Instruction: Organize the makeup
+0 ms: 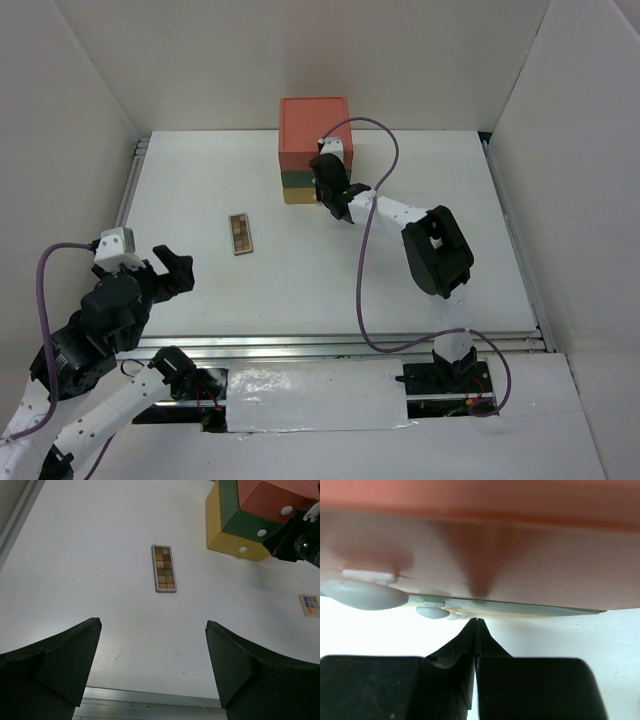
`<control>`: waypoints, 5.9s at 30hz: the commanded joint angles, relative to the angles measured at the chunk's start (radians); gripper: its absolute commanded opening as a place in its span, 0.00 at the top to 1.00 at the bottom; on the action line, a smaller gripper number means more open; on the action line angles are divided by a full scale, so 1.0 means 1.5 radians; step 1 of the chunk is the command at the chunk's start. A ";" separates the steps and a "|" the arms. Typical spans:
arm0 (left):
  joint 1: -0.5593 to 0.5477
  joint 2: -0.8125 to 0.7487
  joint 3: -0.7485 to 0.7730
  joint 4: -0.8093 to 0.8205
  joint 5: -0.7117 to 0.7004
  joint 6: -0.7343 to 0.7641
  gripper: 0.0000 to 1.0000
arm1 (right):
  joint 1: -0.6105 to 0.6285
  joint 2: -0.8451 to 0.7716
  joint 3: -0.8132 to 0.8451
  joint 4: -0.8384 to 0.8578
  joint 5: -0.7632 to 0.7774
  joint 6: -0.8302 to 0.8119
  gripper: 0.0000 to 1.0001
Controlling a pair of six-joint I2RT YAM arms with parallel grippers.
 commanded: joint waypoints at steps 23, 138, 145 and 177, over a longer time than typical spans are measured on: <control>-0.003 -0.023 0.001 0.024 0.001 0.019 0.01 | -0.028 -0.160 -0.300 0.256 -0.241 0.411 0.31; -0.003 0.043 -0.001 0.041 0.027 0.039 0.01 | -0.104 0.135 -0.170 0.414 -0.277 0.893 0.68; -0.003 0.036 -0.002 0.040 0.026 0.039 0.01 | -0.102 0.140 -0.164 0.399 -0.296 0.905 0.73; -0.003 0.014 -0.003 0.038 0.026 0.037 0.01 | -0.094 0.104 -0.172 0.390 -0.305 0.882 0.51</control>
